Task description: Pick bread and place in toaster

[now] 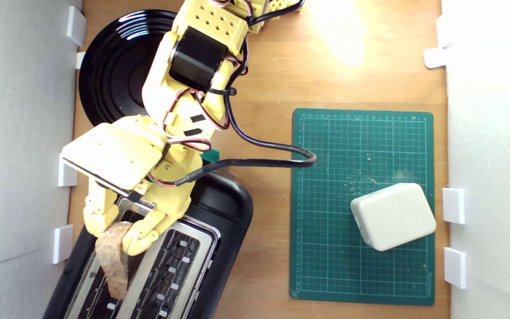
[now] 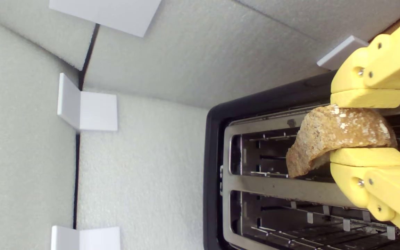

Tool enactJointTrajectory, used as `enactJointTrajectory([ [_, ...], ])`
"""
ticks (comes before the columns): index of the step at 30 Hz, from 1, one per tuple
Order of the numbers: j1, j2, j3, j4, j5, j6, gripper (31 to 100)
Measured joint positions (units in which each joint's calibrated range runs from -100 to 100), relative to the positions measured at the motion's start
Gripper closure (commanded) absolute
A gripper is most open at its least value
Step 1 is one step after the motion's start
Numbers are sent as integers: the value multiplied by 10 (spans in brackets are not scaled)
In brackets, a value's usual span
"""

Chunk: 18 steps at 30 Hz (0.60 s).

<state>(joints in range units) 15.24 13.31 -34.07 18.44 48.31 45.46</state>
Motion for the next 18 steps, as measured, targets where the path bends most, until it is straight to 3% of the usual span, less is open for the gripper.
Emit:
enactJointTrajectory([
  [10, -3, 3, 1, 2, 0, 1, 426],
  [18, -16, 3, 1, -7, 0, 0, 408],
])
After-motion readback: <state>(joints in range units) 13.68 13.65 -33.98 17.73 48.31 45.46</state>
